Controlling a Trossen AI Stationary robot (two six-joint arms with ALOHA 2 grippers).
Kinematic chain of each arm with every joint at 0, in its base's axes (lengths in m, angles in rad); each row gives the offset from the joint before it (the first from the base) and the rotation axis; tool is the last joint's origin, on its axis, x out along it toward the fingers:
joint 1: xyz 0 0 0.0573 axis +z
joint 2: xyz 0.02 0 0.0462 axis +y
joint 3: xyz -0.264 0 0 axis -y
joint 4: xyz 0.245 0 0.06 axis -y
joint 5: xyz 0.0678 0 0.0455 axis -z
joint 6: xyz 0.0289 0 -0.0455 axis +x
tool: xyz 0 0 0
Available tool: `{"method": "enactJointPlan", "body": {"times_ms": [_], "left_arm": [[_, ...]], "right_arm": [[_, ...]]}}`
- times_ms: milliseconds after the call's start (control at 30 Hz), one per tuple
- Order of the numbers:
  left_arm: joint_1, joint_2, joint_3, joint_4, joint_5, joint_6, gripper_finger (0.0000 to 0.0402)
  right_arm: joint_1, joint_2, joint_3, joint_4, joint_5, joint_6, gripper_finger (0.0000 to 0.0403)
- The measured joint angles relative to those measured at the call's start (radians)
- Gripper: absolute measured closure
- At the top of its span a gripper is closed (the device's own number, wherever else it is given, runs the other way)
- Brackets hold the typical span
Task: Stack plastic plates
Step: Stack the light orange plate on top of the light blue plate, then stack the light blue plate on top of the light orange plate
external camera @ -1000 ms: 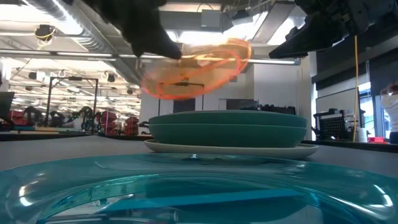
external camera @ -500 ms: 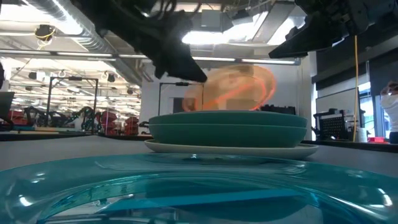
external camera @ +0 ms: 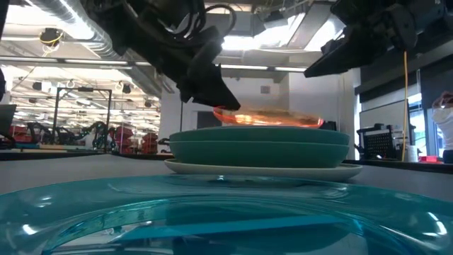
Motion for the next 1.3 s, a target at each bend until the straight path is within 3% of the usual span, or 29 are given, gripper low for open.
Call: {"method": "enactJointPlan", "body": {"times_ms": [167, 333, 767, 1033, 1300], "left_arm": [[-0.004, -0.019, -0.001, -0.024, 0.05, 0.042, 0.0296], [-0.036, -0.081, 0.0, -0.103, 0.151, 0.046, 0.0288], [-0.295, -0.12, 0.0, -0.179, 0.157, 0.198, 0.0288], [-0.412, -0.119, 0.0, -0.179, 0.156, 0.133, 0.0288], [-0.468, -0.103, 0.0, -0.171, 0.072, -0.106, 0.0288]], "right_arm": [[0.0, 0.01, 0.0, 0.0, 0.0, -0.021, 0.0258], [0.0, 0.009, 0.0, 0.001, 0.0, -0.021, 0.0258], [0.0, 0.009, 0.0, -0.001, 0.0, -0.021, 0.0258], [0.0, 0.009, 0.0, -0.001, 0.0, -0.021, 0.0258], [0.0, 0.009, 0.0, -0.002, 0.0, -0.015, 0.0258]]}}
